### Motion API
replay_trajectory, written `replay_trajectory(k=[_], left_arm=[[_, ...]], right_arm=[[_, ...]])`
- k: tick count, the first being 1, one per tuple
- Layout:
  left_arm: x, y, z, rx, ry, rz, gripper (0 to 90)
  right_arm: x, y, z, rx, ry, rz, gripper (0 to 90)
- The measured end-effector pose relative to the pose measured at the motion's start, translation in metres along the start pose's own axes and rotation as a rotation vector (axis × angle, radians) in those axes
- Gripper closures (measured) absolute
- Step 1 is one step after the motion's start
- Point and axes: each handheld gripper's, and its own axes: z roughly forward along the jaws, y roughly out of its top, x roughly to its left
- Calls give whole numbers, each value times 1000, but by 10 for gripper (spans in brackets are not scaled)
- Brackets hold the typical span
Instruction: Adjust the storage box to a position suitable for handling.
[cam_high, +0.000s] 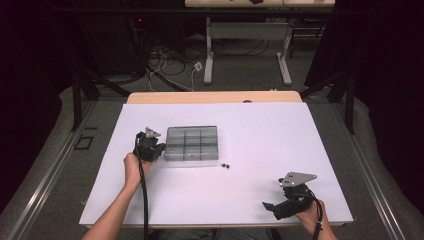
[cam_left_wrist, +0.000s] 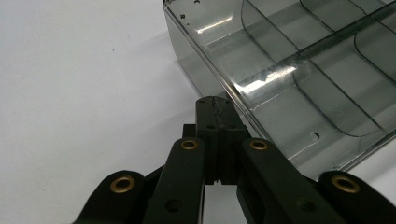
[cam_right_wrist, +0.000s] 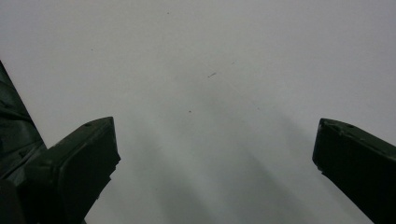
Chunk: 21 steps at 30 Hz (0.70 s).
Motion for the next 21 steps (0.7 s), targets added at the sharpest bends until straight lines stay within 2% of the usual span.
replay_trajectory(k=[21], left_arm=[[-15, 10, 11, -19, -8, 26, 898]], right_arm=[[1, 0, 1, 6, -1, 1, 0]])
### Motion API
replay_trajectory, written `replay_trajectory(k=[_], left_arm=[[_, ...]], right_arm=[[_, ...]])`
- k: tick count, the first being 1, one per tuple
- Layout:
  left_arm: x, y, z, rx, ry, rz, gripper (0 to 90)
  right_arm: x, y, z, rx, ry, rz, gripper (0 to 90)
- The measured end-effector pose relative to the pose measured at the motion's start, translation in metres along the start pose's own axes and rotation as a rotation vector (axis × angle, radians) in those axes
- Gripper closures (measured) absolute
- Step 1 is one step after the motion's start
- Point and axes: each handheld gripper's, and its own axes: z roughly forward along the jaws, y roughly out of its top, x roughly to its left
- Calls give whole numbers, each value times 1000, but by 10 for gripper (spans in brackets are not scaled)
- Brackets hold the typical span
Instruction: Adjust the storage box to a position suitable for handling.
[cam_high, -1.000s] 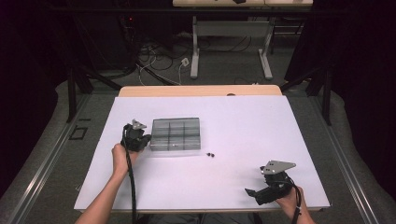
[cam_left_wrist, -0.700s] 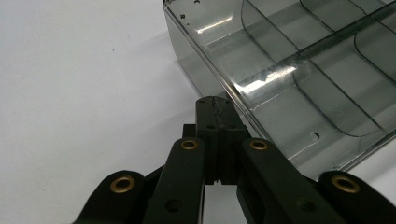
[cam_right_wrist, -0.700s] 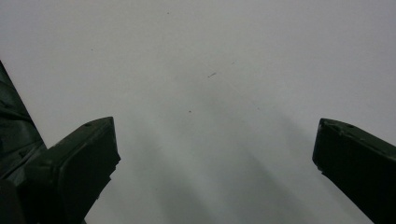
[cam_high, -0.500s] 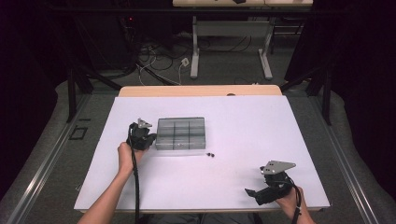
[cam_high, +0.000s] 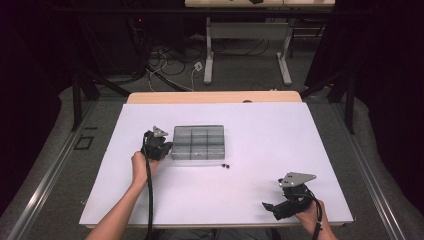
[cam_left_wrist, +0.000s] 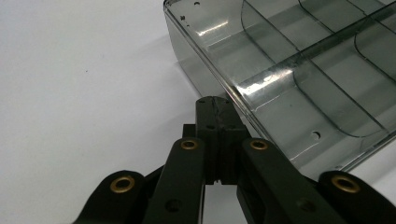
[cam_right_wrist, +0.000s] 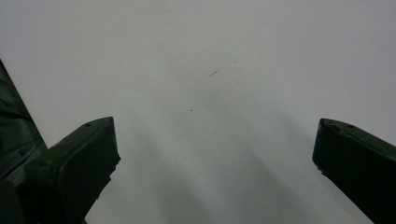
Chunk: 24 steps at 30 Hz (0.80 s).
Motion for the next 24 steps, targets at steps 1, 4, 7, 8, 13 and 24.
replay_trajectory(k=[1, 4, 7, 8, 13, 24], left_arm=[[0, 0, 0, 0, 0, 0, 898], [-2, 2, 2, -2, -2, -2, 898], [-4, 3, 5, -11, -2, 2, 898], [-4, 4, 5, -5, -4, 6, 898], [-10, 6, 8, -9, -9, -3, 898], [-17, 9, 11, -20, -12, 2, 898]], right_arm=[[0, 0, 0, 0, 0, 0, 0], [0, 0, 0, 1, 2, 3, 0], [0, 0, 0, 1, -1, -4, 0], [0, 0, 0, 0, -1, -4, 0], [0, 0, 1, -8, -2, -7, 0], [-1, 0, 1, 5, 3, -11, 0]])
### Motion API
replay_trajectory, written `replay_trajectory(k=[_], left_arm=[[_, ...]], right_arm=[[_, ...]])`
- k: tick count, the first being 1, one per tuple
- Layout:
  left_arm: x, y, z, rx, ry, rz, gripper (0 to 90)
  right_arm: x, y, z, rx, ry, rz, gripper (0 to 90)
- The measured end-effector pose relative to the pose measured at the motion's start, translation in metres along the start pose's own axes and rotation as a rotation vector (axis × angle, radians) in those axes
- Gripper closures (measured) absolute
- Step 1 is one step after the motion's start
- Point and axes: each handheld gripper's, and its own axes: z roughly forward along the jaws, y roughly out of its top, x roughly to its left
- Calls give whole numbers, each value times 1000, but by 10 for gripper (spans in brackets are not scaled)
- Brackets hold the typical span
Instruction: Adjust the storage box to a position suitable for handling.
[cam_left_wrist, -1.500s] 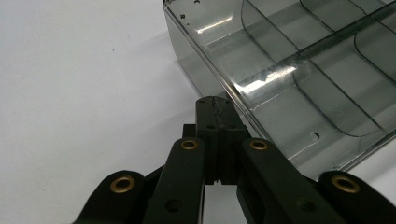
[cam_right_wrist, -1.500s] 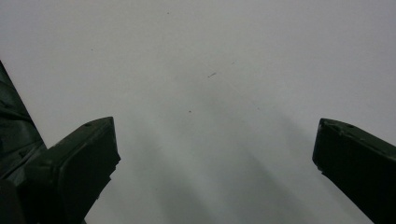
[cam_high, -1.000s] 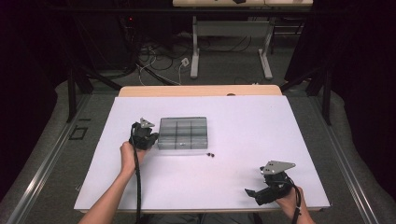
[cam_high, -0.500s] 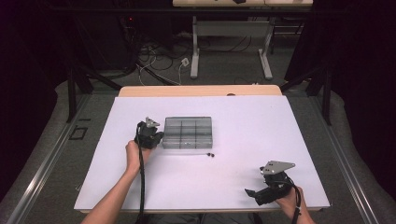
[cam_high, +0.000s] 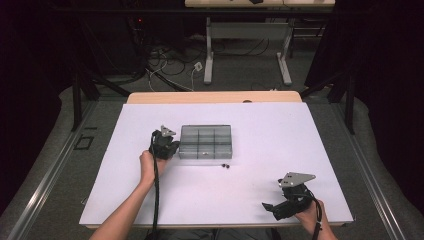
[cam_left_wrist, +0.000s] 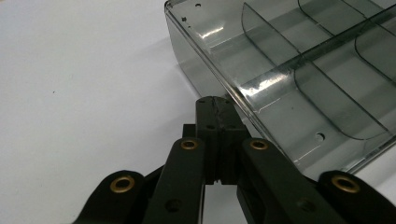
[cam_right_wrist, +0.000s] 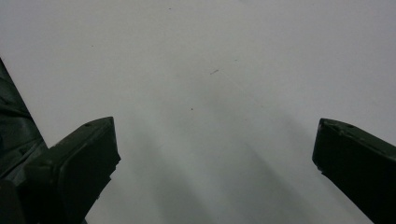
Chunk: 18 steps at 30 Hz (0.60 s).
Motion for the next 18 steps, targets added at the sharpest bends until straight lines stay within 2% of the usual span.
replay_trajectory(k=[18], left_arm=[[-16, 8, 11, -28, -20, 19, 898]], right_arm=[[0, 0, 0, 1, 3, -1, 0]])
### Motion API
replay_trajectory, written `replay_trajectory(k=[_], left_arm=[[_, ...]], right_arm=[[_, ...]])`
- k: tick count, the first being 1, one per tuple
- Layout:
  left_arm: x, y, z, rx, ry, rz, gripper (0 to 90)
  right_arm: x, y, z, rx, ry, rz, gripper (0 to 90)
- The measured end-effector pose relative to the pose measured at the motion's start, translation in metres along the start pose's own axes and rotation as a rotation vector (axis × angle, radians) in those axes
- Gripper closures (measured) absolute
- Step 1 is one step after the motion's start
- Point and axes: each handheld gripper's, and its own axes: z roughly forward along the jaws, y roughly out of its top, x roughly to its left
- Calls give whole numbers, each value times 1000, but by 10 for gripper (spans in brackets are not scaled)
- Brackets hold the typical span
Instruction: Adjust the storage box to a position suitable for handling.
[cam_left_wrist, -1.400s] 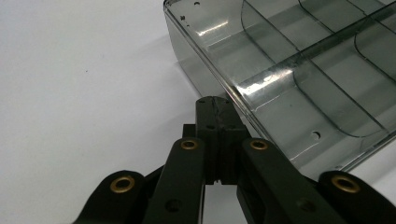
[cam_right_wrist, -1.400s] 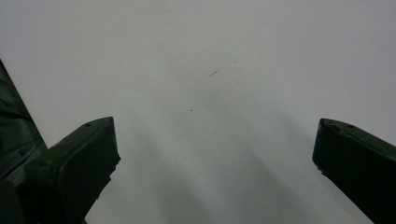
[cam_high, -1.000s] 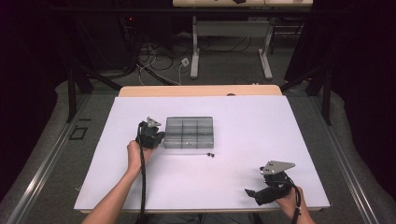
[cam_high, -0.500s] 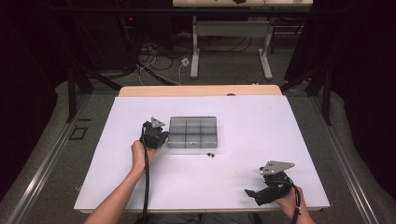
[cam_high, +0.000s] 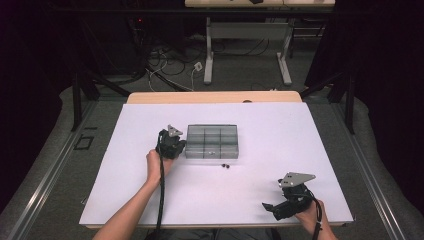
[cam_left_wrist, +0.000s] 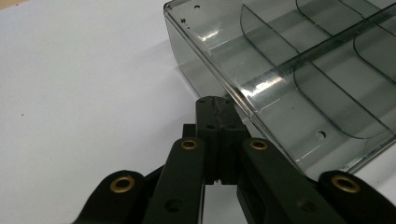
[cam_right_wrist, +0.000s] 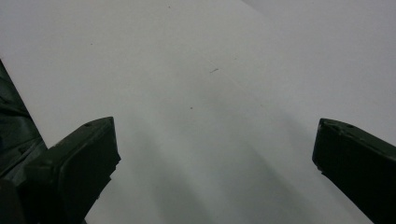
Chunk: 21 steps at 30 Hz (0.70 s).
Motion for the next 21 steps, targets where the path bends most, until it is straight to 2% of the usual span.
replay_trajectory(k=[1, 3, 11, 15, 21], left_arm=[[-1, 0, 0, 9, -5, -7, 897], [-2, 2, 1, 8, -11, 7, 897], [-4, 3, 2, 9, -11, 14, 894], [-4, 3, -3, 22, 8, 13, 829], [5, -2, -19, 22, 17, -6, 665]], right_arm=[[0, 0, 0, 2, -4, -1, 0], [0, 0, 0, 2, -4, 0, 0], [1, 0, 0, 6, -2, 6, 0], [0, 0, 0, 2, -5, 0, 0], [1, 0, -1, 3, -3, 6, 0]])
